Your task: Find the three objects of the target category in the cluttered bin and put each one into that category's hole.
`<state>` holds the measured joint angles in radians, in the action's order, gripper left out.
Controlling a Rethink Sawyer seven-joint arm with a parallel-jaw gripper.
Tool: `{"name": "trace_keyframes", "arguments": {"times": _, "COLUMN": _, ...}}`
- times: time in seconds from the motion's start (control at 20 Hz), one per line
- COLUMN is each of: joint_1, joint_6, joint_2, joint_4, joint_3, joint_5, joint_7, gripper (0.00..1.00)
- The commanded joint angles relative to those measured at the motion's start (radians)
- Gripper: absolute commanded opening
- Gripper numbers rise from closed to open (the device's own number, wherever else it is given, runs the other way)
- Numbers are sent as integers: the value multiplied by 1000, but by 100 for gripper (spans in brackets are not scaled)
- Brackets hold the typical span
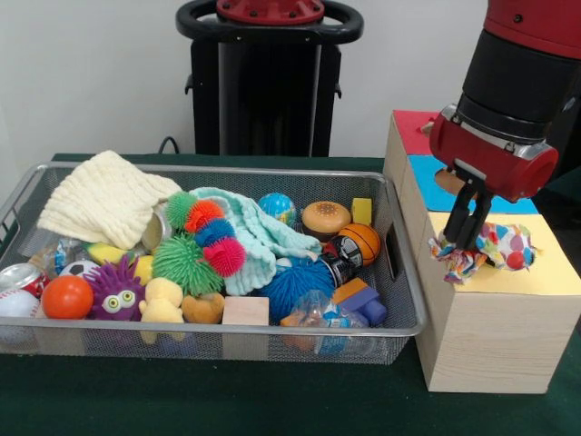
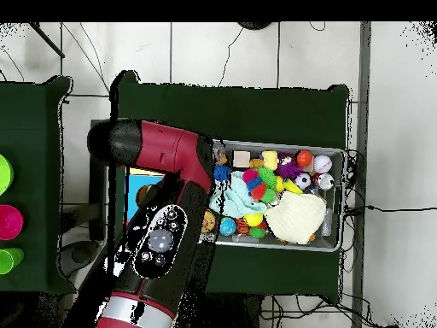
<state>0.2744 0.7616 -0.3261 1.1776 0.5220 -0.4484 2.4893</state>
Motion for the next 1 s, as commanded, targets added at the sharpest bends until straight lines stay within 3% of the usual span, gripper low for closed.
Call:
{"name": "trace_keyframes", "arguments": {"times": 0.05, "joint_1": 8, "joint_6": -33, "joint_2": 27, "joint_4": 70, "joint_3": -135, "joint_5": -46, "joint_7": 204, "gripper": 0}}
{"name": "trace_keyframes", "arguments": {"times": 0.5, "joint_1": 41, "joint_6": 14, "joint_2": 47, "joint_4": 29, "joint_3": -84, "joint_5": -57, "joint_7": 263, "gripper": 0}}
{"name": "trace_keyframes", "arguments": {"times": 1.0, "joint_1": 80, "joint_6": -16, "joint_2": 99, "joint_4": 9, "joint_3": -57, "joint_5": -84, "joint_7": 318, "gripper": 0}}
